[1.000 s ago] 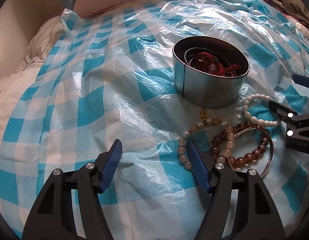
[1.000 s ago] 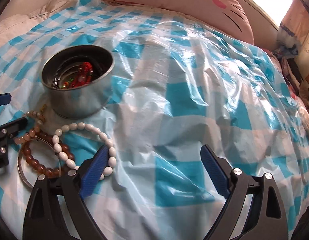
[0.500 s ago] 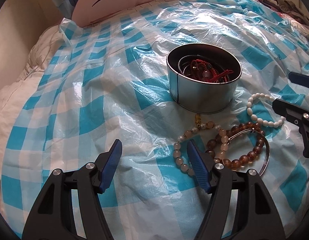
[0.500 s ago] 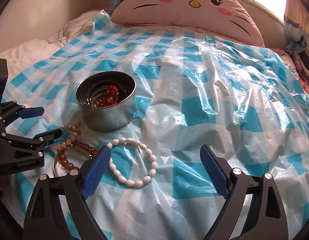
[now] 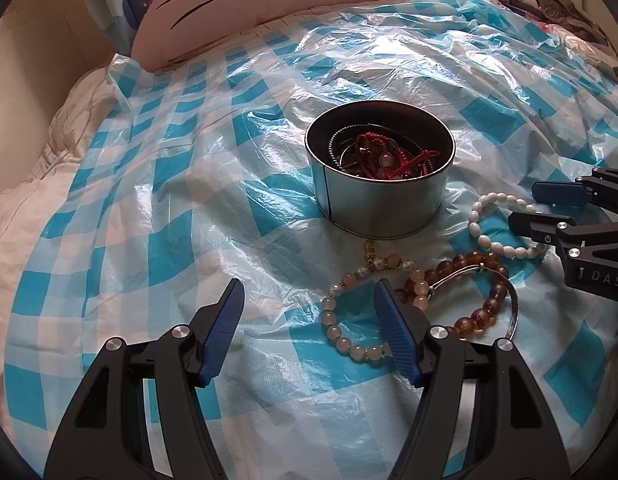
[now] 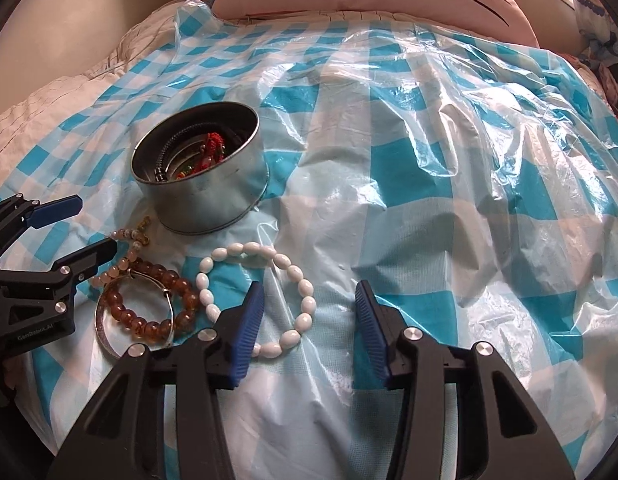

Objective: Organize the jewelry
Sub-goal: 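Close the right tool on the white bead bracelet while the left tool grasps the pale agate bracelet, then carry both bead bracelets over the tin and open both tools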

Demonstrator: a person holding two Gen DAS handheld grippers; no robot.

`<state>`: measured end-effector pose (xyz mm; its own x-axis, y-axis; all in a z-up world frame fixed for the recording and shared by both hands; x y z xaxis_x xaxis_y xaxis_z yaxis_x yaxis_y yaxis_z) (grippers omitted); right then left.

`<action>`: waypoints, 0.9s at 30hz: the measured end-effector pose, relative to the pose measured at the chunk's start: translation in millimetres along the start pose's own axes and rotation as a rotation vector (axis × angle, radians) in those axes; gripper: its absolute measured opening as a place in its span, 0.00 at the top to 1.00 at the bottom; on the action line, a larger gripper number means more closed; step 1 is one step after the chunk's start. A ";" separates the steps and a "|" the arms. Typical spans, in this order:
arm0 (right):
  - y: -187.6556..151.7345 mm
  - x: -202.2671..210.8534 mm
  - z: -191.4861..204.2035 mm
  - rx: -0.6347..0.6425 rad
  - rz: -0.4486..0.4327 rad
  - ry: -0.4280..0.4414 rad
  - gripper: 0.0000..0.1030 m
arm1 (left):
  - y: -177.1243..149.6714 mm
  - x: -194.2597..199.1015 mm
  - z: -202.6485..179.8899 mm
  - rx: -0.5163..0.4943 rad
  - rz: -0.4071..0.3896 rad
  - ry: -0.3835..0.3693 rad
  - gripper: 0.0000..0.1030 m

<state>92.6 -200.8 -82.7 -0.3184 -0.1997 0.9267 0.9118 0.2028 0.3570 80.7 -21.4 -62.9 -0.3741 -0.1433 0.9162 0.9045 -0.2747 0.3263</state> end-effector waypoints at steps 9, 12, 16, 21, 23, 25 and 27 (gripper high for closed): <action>-1.3 -1.1 12.8 0.063 0.008 -0.012 0.79 | -0.4 -7.2 -11.7 -0.047 0.039 -0.073 0.76; -0.8 -0.5 10.2 0.051 0.007 0.023 0.84 | -2.2 -8.6 -15.9 -0.070 0.053 -0.118 0.93; -0.2 -0.4 3.1 0.016 0.008 0.057 0.84 | -3.5 -8.8 -10.7 -0.044 0.060 -0.160 0.93; 0.6 -4.9 5.8 0.025 0.026 0.049 0.81 | -2.0 -17.2 -5.4 0.006 0.096 -0.195 0.92; 0.0 -4.4 4.4 0.021 0.027 0.091 0.89 | -1.2 -15.7 -4.6 0.002 0.098 -0.213 0.93; -0.5 -2.1 -0.5 0.000 0.017 0.149 0.92 | -1.8 -9.1 -1.3 0.014 0.081 -0.253 0.93; -1.0 2.5 -9.9 -0.042 -0.004 0.243 0.92 | -1.9 -1.1 4.7 0.039 0.054 -0.289 0.93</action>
Point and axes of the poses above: each gripper's, at about its wrist camera, not at the fingertips, and x roughly against the way its jaws point, z to its left, y to its top, the point moved 1 cm from there along -x, roughly the way its jaws point, and after that the axes turned 13 degrees about z, right-handed, at the moved point
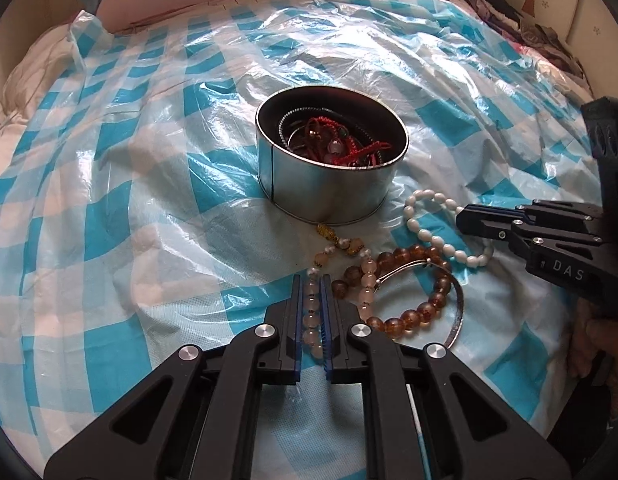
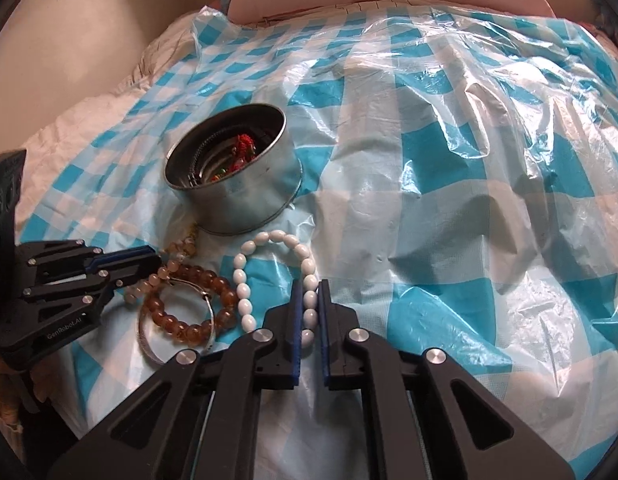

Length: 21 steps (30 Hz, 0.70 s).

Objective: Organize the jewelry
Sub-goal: 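Carry both bead bracelets over the tin and open both tools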

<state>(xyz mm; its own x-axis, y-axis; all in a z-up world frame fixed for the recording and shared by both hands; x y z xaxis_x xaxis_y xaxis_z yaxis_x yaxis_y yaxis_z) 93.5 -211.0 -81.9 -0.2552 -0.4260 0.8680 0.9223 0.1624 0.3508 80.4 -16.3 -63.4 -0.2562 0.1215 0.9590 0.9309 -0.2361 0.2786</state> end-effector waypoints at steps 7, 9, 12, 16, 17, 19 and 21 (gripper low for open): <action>-1.3 32.1 -6.6 -0.042 -0.132 0.289 0.92 | 0.2 35.8 11.3 0.061 -0.125 -0.157 0.93; -0.3 39.8 -6.7 -0.049 -0.163 0.354 0.92 | 0.4 46.7 11.1 0.065 -0.172 -0.190 0.93; 1.4 44.9 -7.4 -0.067 -0.185 0.428 0.92 | 3.3 58.3 13.5 0.083 -0.223 -0.234 0.93; 2.8 51.1 -7.3 -0.084 -0.214 0.500 0.92 | 6.8 69.2 17.0 0.107 -0.276 -0.280 0.93; 3.7 52.6 -6.3 -0.086 -0.221 0.515 0.92 | 7.4 71.0 17.5 0.113 -0.285 -0.291 0.93; 6.2 55.8 -3.8 -0.084 -0.231 0.531 0.92 | 10.6 74.3 18.8 0.121 -0.306 -0.317 0.93; 10.5 58.7 0.4 -0.075 -0.240 0.531 0.92 | 15.4 77.8 18.7 0.129 -0.331 -0.338 0.93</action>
Point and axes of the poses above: each gripper's, at about its wrist camera, not at the fingertips, and x roughly against the way its jaws point, z to its left, y to its top, the point moved 1 cm from there along -x, roughly the way its jaws point, and after that the axes turned 13 degrees about z, right-handed, at the moved point
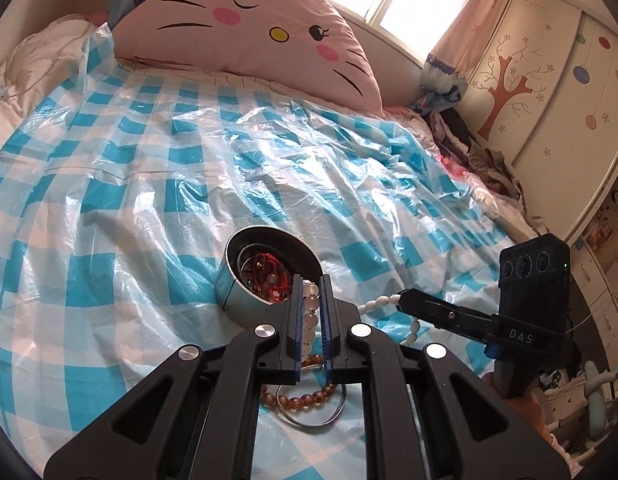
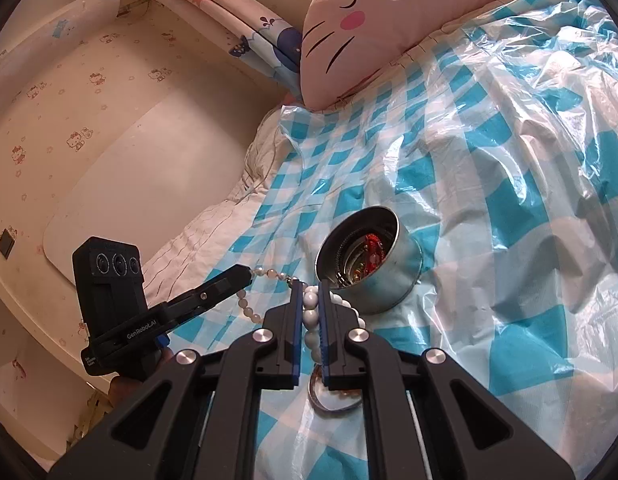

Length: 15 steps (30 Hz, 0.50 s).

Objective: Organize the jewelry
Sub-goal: 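Carry both bead bracelets over the tin and open both tools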

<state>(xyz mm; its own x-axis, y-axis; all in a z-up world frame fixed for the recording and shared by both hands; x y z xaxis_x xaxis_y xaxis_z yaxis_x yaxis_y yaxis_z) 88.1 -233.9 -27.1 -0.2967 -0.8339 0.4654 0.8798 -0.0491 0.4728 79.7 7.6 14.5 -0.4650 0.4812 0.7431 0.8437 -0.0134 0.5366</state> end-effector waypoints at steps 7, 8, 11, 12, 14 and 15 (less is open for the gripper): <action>21.8 -3.5 9.8 0.006 -0.026 0.022 0.92 | 17.3 -10.5 -5.1 0.043 -0.026 -0.056 0.93; 26.0 -4.4 10.5 0.007 -0.030 0.025 0.92 | 18.7 -13.2 -5.5 0.047 -0.024 -0.059 0.93; 37.2 -8.3 11.6 0.010 -0.040 0.030 0.92 | 24.7 -23.5 -3.2 0.071 -0.019 -0.027 0.93; 41.2 -10.9 11.3 0.009 -0.042 0.030 0.92 | 27.8 -29.4 0.9 0.091 -0.008 0.001 0.93; 48.4 -17.8 10.0 0.005 -0.038 0.029 0.92 | 32.0 -43.8 14.3 0.148 0.034 0.051 0.92; 51.7 -22.0 9.0 0.002 -0.034 0.031 0.92 | 32.6 -48.8 21.4 0.177 0.050 0.081 0.92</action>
Point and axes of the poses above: each gripper's, at about its wrist camera, not at the fingertips, and x roughly against the way its jaws point, z to its left, y to its top, the point moved 1 cm from there along -x, roughly the way its jaws point, and after that the axes turned 13 degrees about z, right-handed, at the moved point
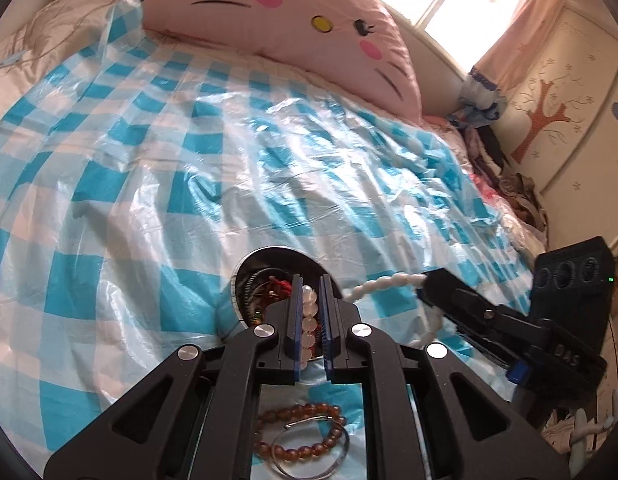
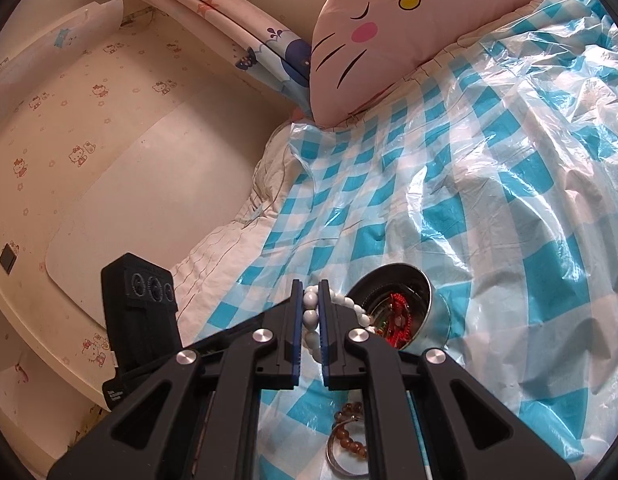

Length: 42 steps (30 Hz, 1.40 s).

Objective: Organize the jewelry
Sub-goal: 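Carry both bead bracelets over the tin and open both tools, then close the left tool on the brown bead bracelet while the right tool grasps the silver bangle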

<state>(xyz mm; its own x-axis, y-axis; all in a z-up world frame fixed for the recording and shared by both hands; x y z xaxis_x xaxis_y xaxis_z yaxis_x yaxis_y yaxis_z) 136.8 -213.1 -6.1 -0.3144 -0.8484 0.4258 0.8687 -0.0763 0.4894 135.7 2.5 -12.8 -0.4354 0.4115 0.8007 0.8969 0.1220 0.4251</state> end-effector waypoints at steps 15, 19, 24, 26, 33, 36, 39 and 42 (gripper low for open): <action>-3.3 -14.2 -39.8 -0.053 0.025 -0.271 0.67 | -14.0 15.3 28.5 0.057 -0.003 0.115 0.69; -18.0 1.4 -41.3 -0.070 0.020 -0.298 0.57 | -24.8 17.2 19.2 -0.024 0.027 0.164 0.64; -46.5 -6.4 -22.6 0.029 0.132 -0.380 0.56 | -34.0 13.3 14.2 -0.103 0.083 0.189 0.63; -58.4 -16.9 -10.3 0.097 0.195 -0.419 0.55 | -38.6 8.8 12.5 -0.128 0.113 0.204 0.63; -92.8 -54.7 14.0 0.295 0.369 -0.638 0.52 | -58.5 -15.7 -2.0 -0.289 0.217 0.333 0.63; -99.4 -56.1 11.8 0.311 0.389 -0.683 0.47 | -64.8 -24.2 -2.3 -0.340 0.247 0.400 0.63; -98.3 -51.8 9.9 0.303 0.390 -0.688 0.45 | -67.9 -27.2 -3.9 -0.368 0.260 0.407 0.63; -98.4 -51.8 10.2 0.306 0.393 -0.696 0.43 | -71.0 -30.7 -5.9 -0.392 0.268 0.432 0.63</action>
<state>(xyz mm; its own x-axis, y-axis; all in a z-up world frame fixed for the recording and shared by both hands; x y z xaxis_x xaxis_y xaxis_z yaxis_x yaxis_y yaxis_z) 63.7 -156.3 -68.6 -0.2621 -0.2613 0.9290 0.8539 0.3856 0.3494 84.9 -24.1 -65.1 -0.2654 -0.0290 0.9637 0.9196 -0.3078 0.2440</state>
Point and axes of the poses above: each gripper's, at about its wrist camera, not at the fingertips, and x roughly against the way its jaws point, z to its left, y to its top, the point moved 1 cm from there along -x, roughly the way its jaws point, and after that the axes turned 13 degrees about z, right-handed, at the moved point
